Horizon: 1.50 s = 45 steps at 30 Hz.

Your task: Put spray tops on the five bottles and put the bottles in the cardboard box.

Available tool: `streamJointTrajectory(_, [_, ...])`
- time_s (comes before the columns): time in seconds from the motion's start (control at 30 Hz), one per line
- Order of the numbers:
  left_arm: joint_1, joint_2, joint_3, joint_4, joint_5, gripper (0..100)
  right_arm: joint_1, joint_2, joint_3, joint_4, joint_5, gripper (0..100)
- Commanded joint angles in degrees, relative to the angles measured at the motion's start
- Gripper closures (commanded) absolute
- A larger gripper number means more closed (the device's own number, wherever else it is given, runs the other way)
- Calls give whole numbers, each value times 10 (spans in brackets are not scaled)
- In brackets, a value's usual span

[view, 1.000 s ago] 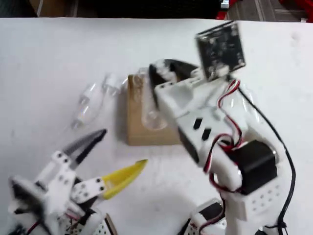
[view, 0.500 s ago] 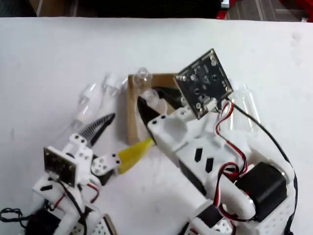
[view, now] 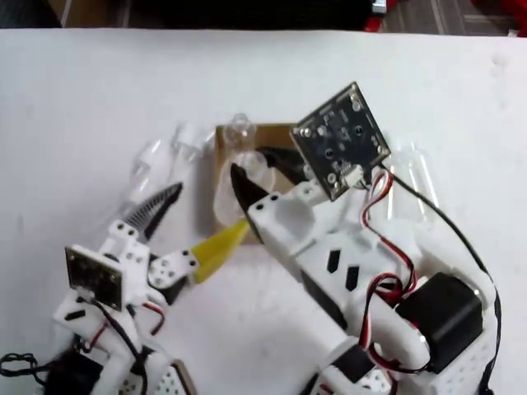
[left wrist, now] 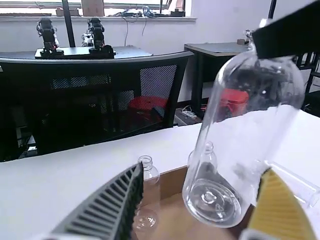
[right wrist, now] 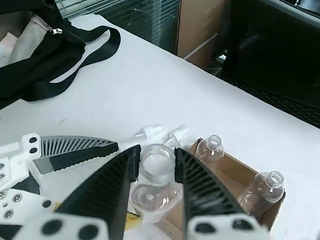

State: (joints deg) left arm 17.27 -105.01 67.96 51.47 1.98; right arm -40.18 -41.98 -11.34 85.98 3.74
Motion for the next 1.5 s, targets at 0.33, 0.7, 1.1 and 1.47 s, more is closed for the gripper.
streamJointTrajectory(0.33, [-119,0,0,135,-4,671,139,-3,286,-285,81,983])
streamJointTrajectory(0.7, [-226,0,200,-5,0,672,166,-2,539,-548,81,983])
streamJointTrajectory(1.1, [-230,0,244,-28,0,672,212,161,521,-633,75,983])
streamJointTrajectory(1.47, [-229,0,256,-40,0,672,207,170,525,-668,75,983])
